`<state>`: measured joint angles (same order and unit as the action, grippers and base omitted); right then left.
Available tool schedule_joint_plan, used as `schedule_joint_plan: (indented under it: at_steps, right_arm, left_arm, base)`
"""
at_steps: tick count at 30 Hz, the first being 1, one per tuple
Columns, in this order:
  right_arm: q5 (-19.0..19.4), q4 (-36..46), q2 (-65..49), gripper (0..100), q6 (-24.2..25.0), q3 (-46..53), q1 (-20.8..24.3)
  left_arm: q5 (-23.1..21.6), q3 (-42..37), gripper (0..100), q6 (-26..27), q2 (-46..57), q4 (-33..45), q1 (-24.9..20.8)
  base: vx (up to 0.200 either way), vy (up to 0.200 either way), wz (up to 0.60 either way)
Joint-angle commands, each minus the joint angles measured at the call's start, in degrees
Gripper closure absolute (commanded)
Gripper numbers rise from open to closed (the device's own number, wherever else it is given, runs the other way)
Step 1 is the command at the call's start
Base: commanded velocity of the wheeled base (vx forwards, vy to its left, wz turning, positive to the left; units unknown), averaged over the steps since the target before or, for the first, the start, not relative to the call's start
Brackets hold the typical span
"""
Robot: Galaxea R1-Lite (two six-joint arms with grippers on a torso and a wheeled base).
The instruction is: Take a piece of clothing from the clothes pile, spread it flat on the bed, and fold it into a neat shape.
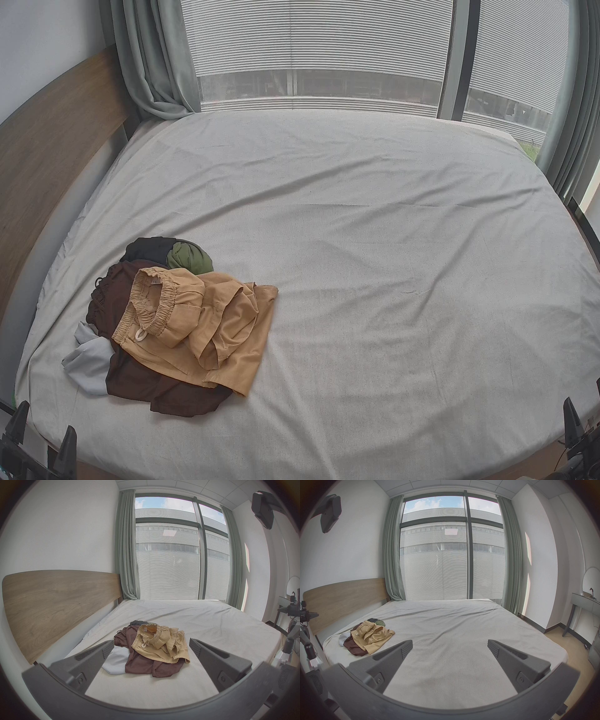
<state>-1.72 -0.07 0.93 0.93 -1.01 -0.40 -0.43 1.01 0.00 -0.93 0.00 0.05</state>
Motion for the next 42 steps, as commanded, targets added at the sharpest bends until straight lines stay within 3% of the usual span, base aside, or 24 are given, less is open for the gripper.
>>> schedule_joint_plan:
  at_steps: [1, 42]
  right_arm:
    - [-0.1, 0.0, -0.6, 0, 0.0, 1.0, 0.1]
    - [-0.1, 0.0, -0.5, 0, 0.4, 1.0, -0.1]
  left_arm:
    - [0.0, -1.0, 0, 0.1, 0.9, 0.0, 0.0]
    - [-0.2, -1.0, 0, 0.3, 0.9, -0.2, 0.0]
  base:
    - [0.0, 0.0, 0.0]
    - [0.0, 0.0, 0.0]
